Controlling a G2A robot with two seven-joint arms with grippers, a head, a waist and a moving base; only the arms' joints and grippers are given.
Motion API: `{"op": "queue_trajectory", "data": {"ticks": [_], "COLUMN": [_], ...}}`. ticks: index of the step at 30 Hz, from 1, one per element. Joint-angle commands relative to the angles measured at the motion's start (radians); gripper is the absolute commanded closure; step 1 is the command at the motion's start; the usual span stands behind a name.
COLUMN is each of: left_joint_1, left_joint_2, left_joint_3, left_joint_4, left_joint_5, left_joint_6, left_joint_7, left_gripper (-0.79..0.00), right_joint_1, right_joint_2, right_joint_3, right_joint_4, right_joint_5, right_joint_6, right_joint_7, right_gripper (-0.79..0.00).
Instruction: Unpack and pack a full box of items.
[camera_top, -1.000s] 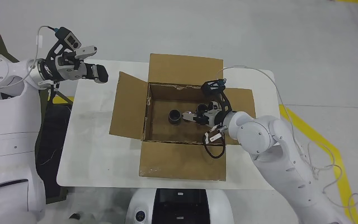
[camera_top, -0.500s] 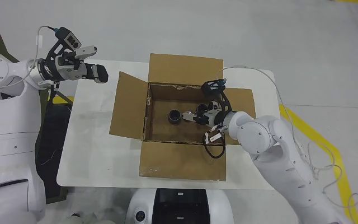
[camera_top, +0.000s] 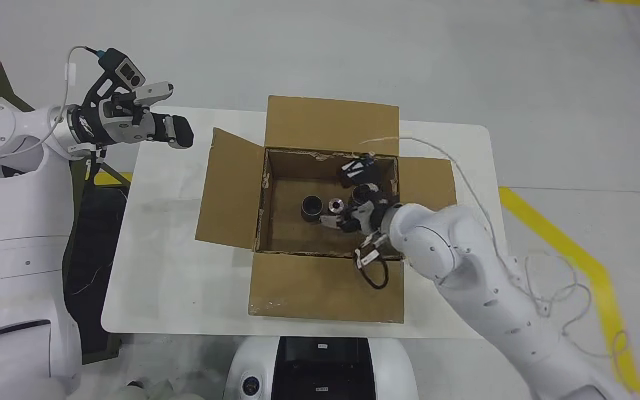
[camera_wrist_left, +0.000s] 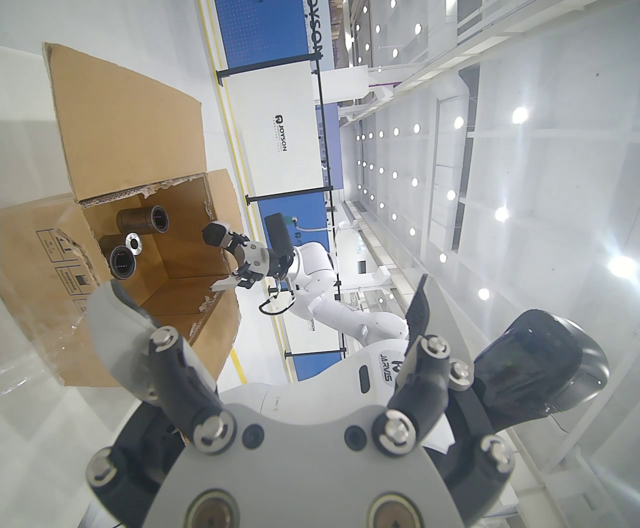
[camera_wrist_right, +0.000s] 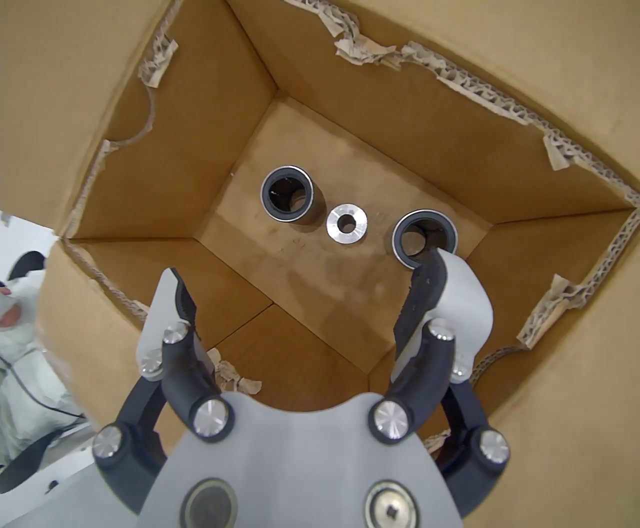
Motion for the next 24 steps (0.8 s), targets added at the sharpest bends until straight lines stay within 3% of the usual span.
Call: {"op": "queue_trajectory", "data": {"ticks": [1,8,9,16,24], "left_joint_1": [0.000,0.000,0.000,0.000,0.000], "left_joint_2": [0.000,0.000,0.000,0.000,0.000], "left_joint_3": [0.000,0.000,0.000,0.000,0.000], "left_joint_4": [0.000,0.000,0.000,0.000,0.000], "left_joint_5": [0.000,0.000,0.000,0.000,0.000], "left_joint_6": [0.000,0.000,0.000,0.000,0.000], "left_joint_7": [0.000,0.000,0.000,0.000,0.000], "left_gripper": [-0.785,-0.785,-0.785,-0.785,-0.785], "right_joint_1": [0.004,0.021,0.024,0.053,0.086], "right_joint_2": [-0.004,-0.017,-0.019,-0.032,-0.053], "right_joint_3": [-0.017,-0.033,-0.031,-0.036,-0.061], "right_joint_4": [0.010,0.071,0.081,0.141,0.205], "right_joint_5": [-0.027,-0.076,-0.075,-0.104,-0.139], "right_joint_6": [0.004,0.027,0.026,0.056,0.087], "right_joint_7": [-0.006,-0.038,-0.040,-0.024,-0.014], "right_gripper": [-0.785,-0.785,-0.733,-0.613,-0.557]}}
